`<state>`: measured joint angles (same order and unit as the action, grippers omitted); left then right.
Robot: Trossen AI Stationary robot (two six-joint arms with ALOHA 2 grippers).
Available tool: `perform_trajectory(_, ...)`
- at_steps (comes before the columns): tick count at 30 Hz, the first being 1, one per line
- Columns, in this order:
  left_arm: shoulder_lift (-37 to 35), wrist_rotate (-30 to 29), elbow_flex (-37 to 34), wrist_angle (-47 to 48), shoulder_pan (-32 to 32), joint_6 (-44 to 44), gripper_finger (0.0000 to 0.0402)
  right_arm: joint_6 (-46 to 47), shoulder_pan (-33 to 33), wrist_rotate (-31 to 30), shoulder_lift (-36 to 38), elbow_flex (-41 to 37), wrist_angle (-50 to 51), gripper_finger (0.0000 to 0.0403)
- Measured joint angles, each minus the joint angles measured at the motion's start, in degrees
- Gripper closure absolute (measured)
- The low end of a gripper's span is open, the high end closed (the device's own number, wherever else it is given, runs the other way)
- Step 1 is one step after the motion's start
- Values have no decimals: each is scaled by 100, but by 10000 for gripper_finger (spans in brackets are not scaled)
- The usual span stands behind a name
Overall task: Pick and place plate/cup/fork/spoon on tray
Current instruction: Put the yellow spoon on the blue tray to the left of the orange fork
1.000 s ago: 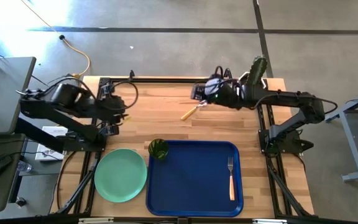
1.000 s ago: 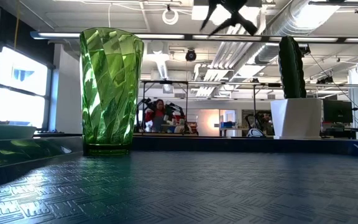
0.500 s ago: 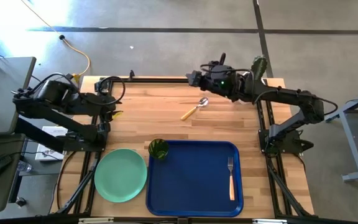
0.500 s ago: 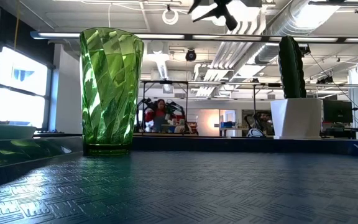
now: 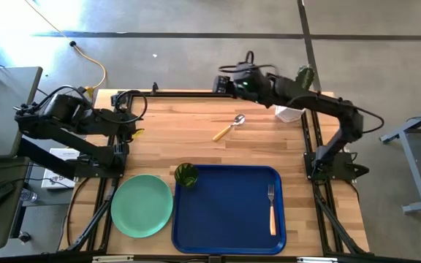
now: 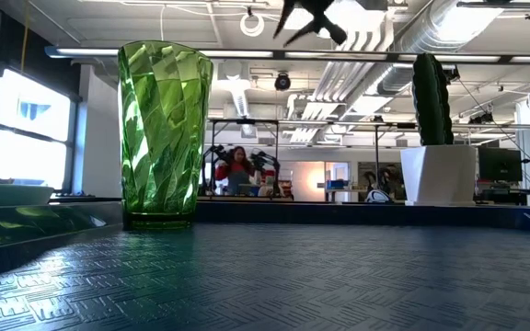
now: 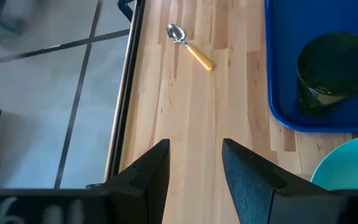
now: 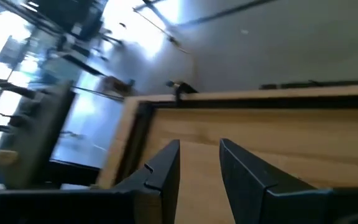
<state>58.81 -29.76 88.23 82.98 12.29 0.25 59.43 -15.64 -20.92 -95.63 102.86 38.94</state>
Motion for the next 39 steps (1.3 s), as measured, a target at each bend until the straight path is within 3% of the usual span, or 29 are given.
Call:
perform_trajectory(5,0,2,0,0,2,-5,267,794,-88,7,-511,502,1358,300)
perform_trajectory(14,0,0,-2,0,0,-160,267,2209,-127,12,-1185,506,2360,300)
perform_trajectory(24,0,2,-2,0,2,-174,267,3078,-127,49,-1875,501,2420,300)
perform_trajectory(39,0,1,-4,0,1,-302,267,5148,8,-283,-2605,497,2528,300)
